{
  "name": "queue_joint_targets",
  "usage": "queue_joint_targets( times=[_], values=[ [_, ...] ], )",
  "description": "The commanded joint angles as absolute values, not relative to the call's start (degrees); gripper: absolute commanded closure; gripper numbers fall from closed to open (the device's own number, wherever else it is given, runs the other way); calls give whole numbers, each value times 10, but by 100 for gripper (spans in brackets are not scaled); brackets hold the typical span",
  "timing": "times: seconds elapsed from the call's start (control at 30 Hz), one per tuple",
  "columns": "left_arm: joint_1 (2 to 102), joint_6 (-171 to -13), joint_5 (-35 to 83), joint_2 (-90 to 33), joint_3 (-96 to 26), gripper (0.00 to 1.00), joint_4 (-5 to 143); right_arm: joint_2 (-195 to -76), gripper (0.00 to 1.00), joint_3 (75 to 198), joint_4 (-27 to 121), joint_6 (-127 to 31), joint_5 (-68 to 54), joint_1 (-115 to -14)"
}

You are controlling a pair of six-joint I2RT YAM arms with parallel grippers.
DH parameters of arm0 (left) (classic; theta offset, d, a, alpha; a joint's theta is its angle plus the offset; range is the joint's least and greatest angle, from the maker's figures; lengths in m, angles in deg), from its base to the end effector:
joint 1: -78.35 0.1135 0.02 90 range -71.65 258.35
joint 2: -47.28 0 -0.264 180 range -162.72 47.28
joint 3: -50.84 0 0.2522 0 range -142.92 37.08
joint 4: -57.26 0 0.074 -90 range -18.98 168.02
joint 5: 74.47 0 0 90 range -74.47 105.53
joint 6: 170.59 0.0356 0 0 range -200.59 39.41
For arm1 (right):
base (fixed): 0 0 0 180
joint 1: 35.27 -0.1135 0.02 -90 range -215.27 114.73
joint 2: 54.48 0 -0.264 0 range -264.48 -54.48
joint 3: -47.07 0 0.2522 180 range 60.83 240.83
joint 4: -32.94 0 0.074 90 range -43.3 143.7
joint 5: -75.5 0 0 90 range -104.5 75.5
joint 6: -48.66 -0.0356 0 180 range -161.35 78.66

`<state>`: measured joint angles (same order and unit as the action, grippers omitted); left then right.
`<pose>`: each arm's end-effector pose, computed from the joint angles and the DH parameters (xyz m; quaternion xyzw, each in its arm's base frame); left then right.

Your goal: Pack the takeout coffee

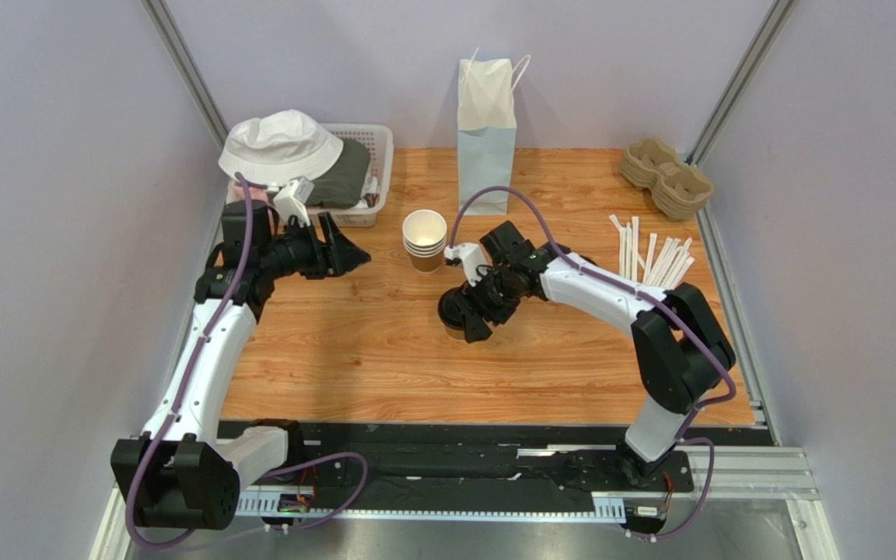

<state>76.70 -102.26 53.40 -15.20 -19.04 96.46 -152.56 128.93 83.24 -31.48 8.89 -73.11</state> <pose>0.2342 -0.0286 0.3263 0.0118 0.8413 -0.3707 0.3932 0.2612 0.2208 0.2066 -0.4254 0.8602 0.2407 0.1454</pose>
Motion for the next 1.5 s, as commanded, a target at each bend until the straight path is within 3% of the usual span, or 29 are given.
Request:
queue_joint_targets(
  times=[0.0,0.9,1.17,1.47],
  values=[
    [795,-1016,546,-140,-185,33,961,-1564,29,1339,758,-332,83,-753],
    [920,-998,603,-150,-179,34,982,-1830,32,1645,665,-427,74,-813],
    [929,-998,613,-154,-176,34,977,-1836,28,1659,656,-438,59,-826],
    [929,-1021,617,-163,-176,31,944,-1747,20,1607,705,-419,33,-816]
  ],
)
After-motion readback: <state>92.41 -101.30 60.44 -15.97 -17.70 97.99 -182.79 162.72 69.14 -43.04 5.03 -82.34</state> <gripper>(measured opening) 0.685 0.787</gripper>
